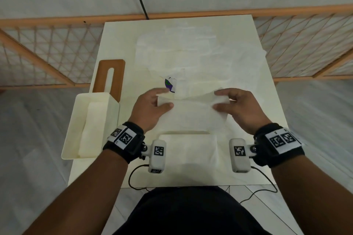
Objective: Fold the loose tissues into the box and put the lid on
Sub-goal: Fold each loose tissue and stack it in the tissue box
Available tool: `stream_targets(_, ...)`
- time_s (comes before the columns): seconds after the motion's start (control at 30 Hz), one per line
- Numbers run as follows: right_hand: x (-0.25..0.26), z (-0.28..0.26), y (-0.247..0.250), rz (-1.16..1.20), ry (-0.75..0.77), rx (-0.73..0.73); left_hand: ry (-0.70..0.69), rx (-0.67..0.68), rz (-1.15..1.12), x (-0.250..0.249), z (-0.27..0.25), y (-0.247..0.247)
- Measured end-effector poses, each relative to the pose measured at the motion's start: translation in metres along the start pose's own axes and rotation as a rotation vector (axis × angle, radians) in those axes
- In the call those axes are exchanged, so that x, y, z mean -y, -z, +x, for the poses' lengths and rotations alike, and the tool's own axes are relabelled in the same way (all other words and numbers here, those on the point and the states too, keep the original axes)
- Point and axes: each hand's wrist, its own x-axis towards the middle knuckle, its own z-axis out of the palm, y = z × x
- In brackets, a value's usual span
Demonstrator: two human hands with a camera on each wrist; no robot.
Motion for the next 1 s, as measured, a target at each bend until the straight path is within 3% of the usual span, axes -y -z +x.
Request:
stream_targets(0.2, -0.012, 0.007, -0.007, -0.477, 0.127, -0.087, -0.053, -0.116, 0.23, 0.015, 0.004, 0.004)
stream_targets(0.4, -0.018, 0.006, -0.013, -0.623, 0.249, -0.09, -0.112, -0.114, 0.359, 0.02, -0.005, 0.008)
stream_targets(0.47, -0.012, 0.0, -0.011, -0.591, 0.176, -0.01, -0.073, -0.071, 0.315, 0.022, -0.009, 0.012)
stream_targets(0.6, -0.014, -0.012, -0.007, -0.301, -0.001, 0.198, 0.071, -0.049, 0.148, 0.032, -0.021, 0.012)
stream_targets(0.67, -0.029, -0.013, -0.01, -0.275, -0.053, 0.174, 0.134, -0.04, 0.183, 0.049, -0.028, 0.009)
stream_targets(0.77, -0.067, -0.01, -0.018, -0.446, -0.117, 0.099, 0.203, -0.023, 0.323, 0.078, -0.034, 0.002)
stream_targets(0.87, -0.094, -0.012, -0.029, -0.652, -0.11, 0.074, 0.23, -0.021, 0.481, 0.099, -0.041, -0.008)
stream_targets(1.0, -0.114, -0.013, -0.042, -0.676, -0.101, 0.043, 0.244, -0.039, 0.568, 0.114, -0.043, -0.016)
